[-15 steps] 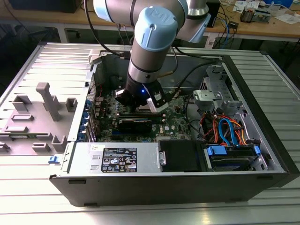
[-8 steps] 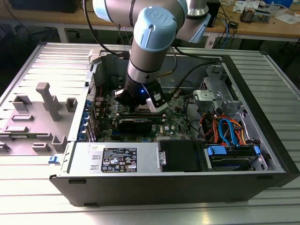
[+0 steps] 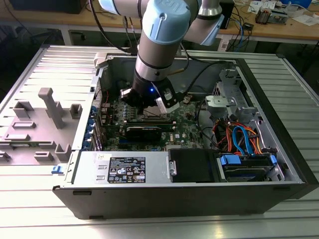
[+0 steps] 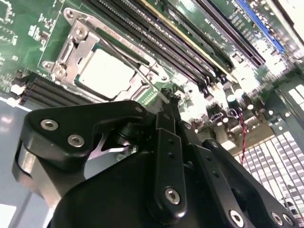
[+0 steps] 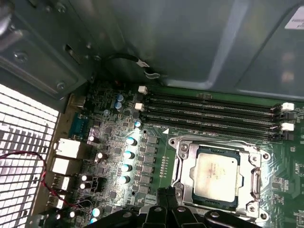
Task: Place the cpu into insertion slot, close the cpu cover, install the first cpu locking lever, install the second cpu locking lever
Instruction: 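Install the second cpu locking lever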
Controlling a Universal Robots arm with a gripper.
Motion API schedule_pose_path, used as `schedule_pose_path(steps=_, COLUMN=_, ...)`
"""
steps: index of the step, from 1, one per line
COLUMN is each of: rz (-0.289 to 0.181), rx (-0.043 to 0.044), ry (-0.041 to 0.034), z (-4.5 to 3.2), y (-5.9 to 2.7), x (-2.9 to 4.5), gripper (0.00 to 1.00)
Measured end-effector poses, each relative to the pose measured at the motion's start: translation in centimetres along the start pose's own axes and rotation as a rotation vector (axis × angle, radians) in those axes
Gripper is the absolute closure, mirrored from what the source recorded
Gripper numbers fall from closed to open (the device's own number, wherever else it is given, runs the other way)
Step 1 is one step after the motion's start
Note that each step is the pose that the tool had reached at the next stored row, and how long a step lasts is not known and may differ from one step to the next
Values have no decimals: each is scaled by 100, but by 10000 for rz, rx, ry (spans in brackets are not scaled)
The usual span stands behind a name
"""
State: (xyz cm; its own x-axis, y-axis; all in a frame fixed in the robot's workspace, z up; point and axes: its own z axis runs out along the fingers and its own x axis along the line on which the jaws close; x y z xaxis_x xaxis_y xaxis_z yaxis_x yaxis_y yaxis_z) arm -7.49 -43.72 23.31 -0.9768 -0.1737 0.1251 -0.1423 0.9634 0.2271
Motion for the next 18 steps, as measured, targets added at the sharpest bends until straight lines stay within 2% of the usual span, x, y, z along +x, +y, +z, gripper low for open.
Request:
schedule_pose_path(steps=3, rz=-12, rx=-26, ry=3, z=-81, y=17, x=-5, gripper=89)
schedule_pose_path(steps=10, rz=-5, rx=-35, ry=30, z=-84, y=1, x=-100, gripper=89)
schedule_pose_path(steps=13, rz=-7, rx=-47, ry=28, z=-88, y=1, x=-110, gripper=89)
schedule_pose_path(steps=18, rz=-7, rx=-47, ry=37, z=-169, y=21, x=-112, gripper=89)
